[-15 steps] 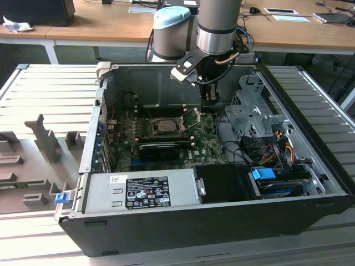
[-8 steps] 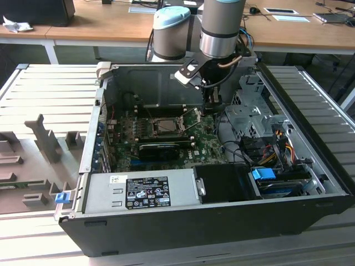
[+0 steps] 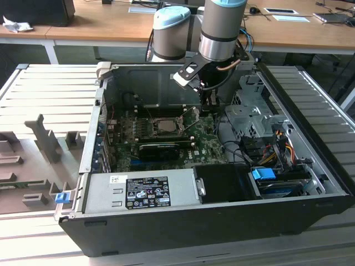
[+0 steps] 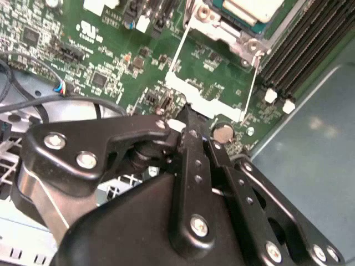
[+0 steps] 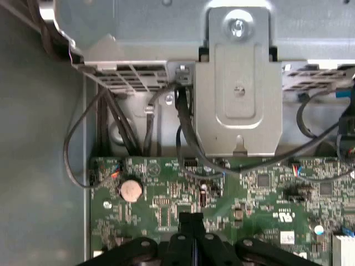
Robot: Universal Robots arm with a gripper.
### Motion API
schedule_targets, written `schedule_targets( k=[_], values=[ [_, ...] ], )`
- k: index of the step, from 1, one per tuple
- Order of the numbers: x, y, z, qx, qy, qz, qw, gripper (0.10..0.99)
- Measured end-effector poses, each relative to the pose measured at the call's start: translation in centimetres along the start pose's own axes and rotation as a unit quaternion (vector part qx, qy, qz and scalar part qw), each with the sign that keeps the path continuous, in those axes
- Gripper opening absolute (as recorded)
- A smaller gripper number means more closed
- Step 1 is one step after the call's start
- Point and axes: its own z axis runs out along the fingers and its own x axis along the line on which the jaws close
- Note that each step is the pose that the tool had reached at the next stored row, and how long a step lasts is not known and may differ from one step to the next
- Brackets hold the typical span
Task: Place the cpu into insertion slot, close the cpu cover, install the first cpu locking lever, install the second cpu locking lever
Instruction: 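Close the cpu cover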
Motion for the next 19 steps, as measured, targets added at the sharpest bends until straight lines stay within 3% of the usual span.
schedule_targets(
  k=[8, 13, 19],
  values=[
    [-0.01, -1.17, -0.10, 0.0000, 0.0015, 0.000, 1.0000, 0.106],
    [-0.02, -2.70, -0.12, 0.0000, 0.0016, 0.000, 1.0000, 0.106],
    [-0.03, -3.90, -0.14, 0.0000, 0.0016, 0.000, 1.0000, 0.106]
  ],
)
